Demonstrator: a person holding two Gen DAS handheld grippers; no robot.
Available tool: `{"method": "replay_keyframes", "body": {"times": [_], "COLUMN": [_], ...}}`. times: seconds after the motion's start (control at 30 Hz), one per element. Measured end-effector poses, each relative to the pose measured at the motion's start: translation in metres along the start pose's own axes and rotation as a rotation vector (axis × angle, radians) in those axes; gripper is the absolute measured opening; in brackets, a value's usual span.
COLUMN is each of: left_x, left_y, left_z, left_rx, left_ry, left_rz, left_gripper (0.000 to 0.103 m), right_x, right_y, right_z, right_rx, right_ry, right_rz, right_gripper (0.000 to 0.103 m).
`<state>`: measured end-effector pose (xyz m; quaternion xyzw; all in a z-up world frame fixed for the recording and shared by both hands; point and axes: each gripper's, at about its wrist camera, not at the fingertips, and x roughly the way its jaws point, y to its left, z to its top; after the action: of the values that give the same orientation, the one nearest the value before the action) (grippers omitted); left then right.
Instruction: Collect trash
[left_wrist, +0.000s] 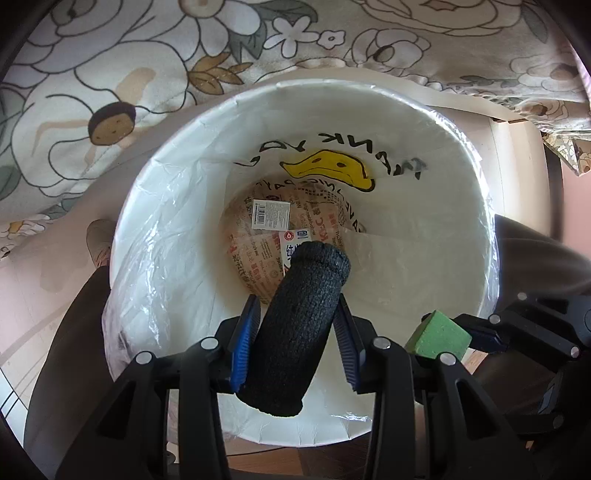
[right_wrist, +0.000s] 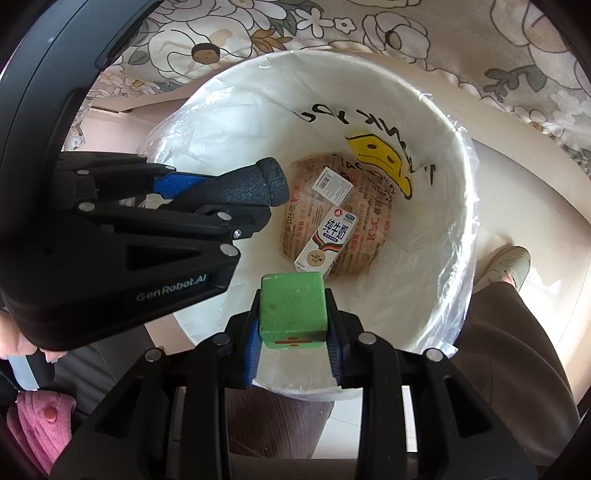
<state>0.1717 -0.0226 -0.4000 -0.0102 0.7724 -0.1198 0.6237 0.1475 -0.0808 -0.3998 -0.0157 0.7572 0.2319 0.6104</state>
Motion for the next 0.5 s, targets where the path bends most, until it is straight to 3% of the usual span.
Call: {"method": "replay_keyframes", "body": {"times": [0.5], "left_x": [0.029], "left_y": [0.013], "left_z": [0.009], "left_rx": [-0.062], "left_ry": [0.053], "left_rz": [-0.051], "left_gripper": [0.044], "right_x": [0.034], "right_y": [-0.005], "right_z": [0.012], "right_rx": [0.015], "right_ry": [0.045], "right_rz": [-0.037], "right_gripper": [0.032]}}
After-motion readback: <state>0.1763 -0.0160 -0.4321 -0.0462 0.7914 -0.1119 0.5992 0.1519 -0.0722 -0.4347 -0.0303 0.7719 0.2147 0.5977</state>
